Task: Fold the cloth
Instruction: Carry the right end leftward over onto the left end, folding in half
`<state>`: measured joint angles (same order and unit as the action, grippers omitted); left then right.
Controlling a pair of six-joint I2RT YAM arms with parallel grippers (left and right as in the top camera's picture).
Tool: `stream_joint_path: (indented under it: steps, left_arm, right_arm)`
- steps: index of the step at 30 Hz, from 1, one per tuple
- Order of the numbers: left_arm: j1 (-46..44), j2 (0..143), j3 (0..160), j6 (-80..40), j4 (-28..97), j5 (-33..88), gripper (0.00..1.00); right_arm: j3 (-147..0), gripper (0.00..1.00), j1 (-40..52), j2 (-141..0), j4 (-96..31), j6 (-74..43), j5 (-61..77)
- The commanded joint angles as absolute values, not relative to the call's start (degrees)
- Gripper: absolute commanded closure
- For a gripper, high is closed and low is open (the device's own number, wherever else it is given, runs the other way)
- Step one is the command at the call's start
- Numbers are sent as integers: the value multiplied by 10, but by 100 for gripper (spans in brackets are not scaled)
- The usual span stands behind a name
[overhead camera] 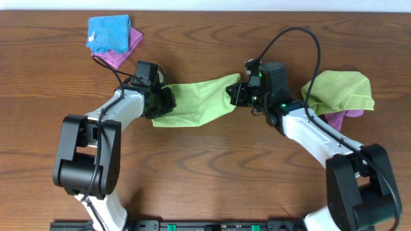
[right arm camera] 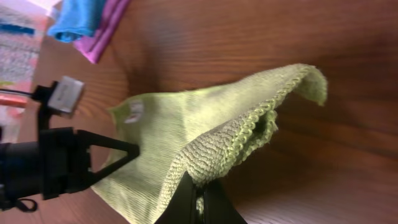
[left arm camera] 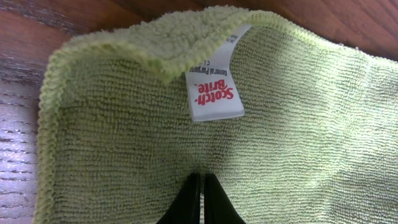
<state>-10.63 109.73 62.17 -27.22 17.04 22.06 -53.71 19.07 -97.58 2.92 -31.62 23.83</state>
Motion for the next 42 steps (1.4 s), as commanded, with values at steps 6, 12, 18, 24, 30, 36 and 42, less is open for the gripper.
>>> stream_joint_path:
  steps: [6, 12, 18, 24, 30, 36, 42]
  left_arm:
    - [-109, 1113, 628, -286, 177, 221, 94]
    - [-109, 1113, 628, -286, 177, 221, 94]
    - [-109, 1112, 628, -285, 177, 221, 94]
    - [-102, 1103, 633, -285, 179, 221, 94]
    - [-72, 1050, 648, -283, 217, 195, 94]
    - [-52, 982, 648, -266, 243, 141, 94]
    - [-29, 954, 648, -259, 263, 131, 94]
  right_arm:
    - [-536, 99, 253, -971, 75, -324, 231]
    - [-568, 99, 286, -1001, 96, -328, 221]
    - [-673, 99, 316, -1072, 46, -310, 224]
    - [-681, 99, 338, -1079, 34, -297, 216]
    - [-681, 99, 363, -1105, 43, -287, 206]
    - [-687, 99, 379, -1133, 64, -286, 199]
    - [-697, 99, 392, -1144, 67, -276, 193]
